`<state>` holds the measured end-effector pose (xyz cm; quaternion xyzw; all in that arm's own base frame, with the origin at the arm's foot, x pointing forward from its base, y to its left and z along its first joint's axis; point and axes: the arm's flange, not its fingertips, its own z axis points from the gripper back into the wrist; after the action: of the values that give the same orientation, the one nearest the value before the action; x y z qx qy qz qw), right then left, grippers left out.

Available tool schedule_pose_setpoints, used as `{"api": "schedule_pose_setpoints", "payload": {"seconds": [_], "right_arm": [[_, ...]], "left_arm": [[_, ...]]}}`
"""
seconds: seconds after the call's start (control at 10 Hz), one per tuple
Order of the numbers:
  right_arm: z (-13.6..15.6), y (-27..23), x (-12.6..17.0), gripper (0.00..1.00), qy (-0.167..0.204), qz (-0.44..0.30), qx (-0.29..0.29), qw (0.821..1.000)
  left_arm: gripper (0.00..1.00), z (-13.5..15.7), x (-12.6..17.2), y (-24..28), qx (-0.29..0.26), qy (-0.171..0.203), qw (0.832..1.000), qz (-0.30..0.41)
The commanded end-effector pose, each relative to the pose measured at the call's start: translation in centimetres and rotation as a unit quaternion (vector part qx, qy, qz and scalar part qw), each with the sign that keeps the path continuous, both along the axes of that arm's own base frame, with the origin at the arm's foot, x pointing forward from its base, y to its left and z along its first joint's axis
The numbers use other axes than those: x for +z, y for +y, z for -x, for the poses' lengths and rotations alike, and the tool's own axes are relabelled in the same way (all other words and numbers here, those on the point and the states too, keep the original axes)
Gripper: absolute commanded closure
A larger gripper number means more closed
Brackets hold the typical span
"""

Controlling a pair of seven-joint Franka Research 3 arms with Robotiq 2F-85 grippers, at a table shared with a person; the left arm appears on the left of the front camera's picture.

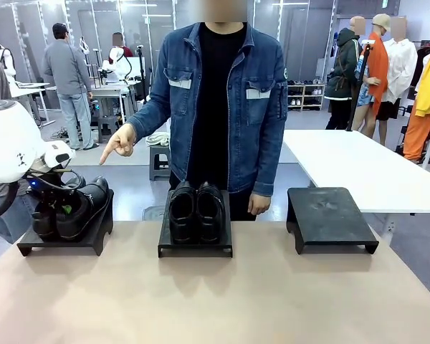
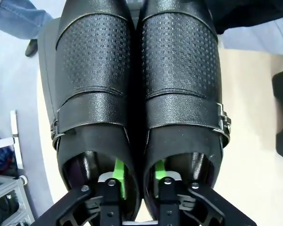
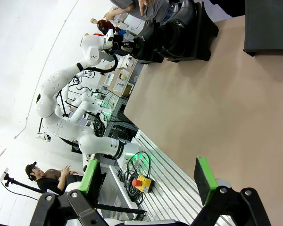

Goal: Place the shoes on the stand as instructed by the person.
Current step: Pick up another pair of Shoes and place it on the Shoes Stand indicated by the person.

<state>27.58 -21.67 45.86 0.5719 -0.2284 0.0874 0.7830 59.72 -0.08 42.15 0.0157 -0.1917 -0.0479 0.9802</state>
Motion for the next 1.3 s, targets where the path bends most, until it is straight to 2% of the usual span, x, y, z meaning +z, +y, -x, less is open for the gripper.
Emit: {"api": "schedule_pose_setpoints", "payload": {"seconds": [0.0, 0.1, 0.2, 0.3, 0.4, 0.7, 0.9, 1.0, 1.2], "right_arm": [[0.0, -0.1, 0.2, 0.0, -0.008, -0.001, 0.002, 1.0], [0.0, -0.1, 0.2, 0.0, -0.008, -0.001, 0.002, 1.0], [0.0, -0.1, 0.2, 0.0, -0.008, -0.001, 0.002, 1.0], [0.0, -0.1, 0.2, 0.0, -0.008, -0.001, 0.002, 1.0], [0.0, -0.1, 0.2, 0.0, -0.008, -0.001, 0.002, 1.0], [0.0, -0.1, 0.2, 0.0, -0.008, -0.001, 0.002, 1.0], [0.0, -0.1, 0.2, 0.0, -0.008, -0.001, 0.002, 1.0], [0.0, -0.1, 0.2, 0.0, -0.008, -0.001, 0.002, 1.0], [0.0, -0.1, 0.2, 0.0, -0.008, -0.001, 0.002, 1.0]], "left_arm": [[0.27, 0.0, 1.1, 0.4, 0.008, 0.012, 1.0, -0.006], [0.48, 0.4, 1.7, 0.6, 0.011, 0.017, 1.0, -0.005], [0.0, 0.8, 2.1, 0.8, 0.01, 0.026, 1.0, -0.007], [0.16, 1.2, 2.5, 0.9, 0.01, 0.036, 0.999, -0.011], [0.0, 1.7, 2.8, 1.0, 0.003, 0.047, 0.999, -0.005], [0.0, 3.0, 3.8, 1.1, 0.009, 0.052, 0.999, -0.001], [0.0, 4.5, 4.3, 1.2, 0.014, 0.039, 0.999, 0.007], [0.0, 2.6, 3.7, 0.9, 0.008, 0.045, 0.999, 0.0], [0.0, 2.6, 3.7, 0.9, 0.008, 0.045, 0.999, 0.0]]}}
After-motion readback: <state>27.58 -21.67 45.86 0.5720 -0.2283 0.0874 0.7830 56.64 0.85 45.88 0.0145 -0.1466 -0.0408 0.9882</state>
